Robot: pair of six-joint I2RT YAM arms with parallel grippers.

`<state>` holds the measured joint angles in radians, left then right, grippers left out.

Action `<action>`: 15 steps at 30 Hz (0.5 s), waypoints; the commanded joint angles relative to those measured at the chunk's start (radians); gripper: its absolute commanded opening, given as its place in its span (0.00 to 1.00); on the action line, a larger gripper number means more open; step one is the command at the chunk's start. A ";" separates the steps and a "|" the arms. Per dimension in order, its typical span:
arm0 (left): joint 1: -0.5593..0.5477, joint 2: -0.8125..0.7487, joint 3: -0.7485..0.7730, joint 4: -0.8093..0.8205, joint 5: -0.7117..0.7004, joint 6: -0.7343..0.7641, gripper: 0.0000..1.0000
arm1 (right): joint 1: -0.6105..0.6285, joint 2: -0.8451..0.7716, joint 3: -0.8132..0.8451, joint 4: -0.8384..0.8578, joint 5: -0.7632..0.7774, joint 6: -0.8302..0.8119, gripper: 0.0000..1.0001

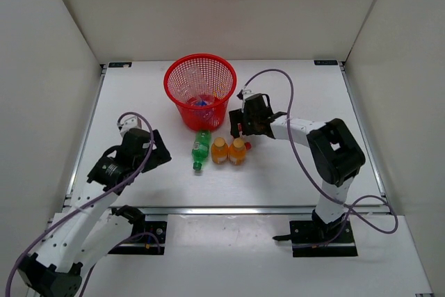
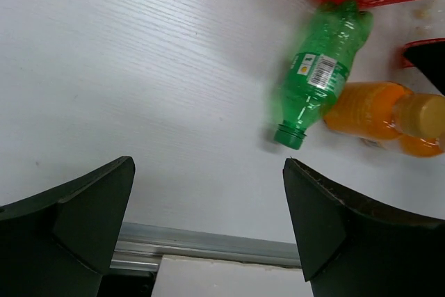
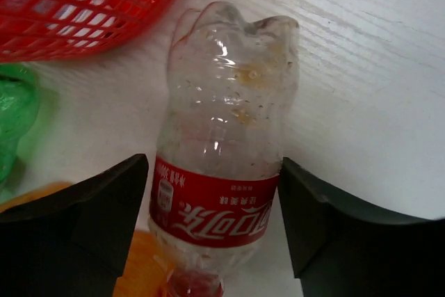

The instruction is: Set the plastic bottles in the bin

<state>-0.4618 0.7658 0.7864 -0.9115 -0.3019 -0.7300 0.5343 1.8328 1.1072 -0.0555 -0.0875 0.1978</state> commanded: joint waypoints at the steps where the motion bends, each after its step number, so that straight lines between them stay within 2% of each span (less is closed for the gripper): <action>1: 0.000 -0.049 0.043 -0.036 0.038 -0.035 0.99 | -0.017 0.013 -0.015 0.135 0.068 0.048 0.69; 4: 0.002 -0.059 0.050 -0.061 0.046 -0.036 0.99 | -0.046 -0.003 -0.047 0.157 0.032 0.077 0.63; 5: 0.002 -0.059 0.040 -0.063 0.047 -0.034 0.99 | -0.046 -0.012 -0.049 0.152 0.037 0.078 0.56; 7: 0.011 -0.059 0.048 -0.064 0.058 -0.023 0.99 | -0.053 -0.058 -0.046 0.129 0.086 0.045 0.34; 9: 0.017 -0.054 0.050 -0.052 0.069 -0.017 0.99 | -0.057 -0.102 -0.017 0.088 0.139 0.008 0.25; 11: 0.015 -0.056 0.042 -0.052 0.067 -0.017 0.99 | -0.071 -0.180 0.025 0.015 0.176 -0.066 0.24; 15: 0.028 -0.034 0.025 -0.017 0.096 0.001 0.99 | -0.077 -0.269 0.202 -0.089 0.210 -0.164 0.09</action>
<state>-0.4461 0.7197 0.8055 -0.9554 -0.2375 -0.7460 0.4614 1.6829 1.1656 -0.1448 0.0578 0.1337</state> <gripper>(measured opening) 0.989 0.592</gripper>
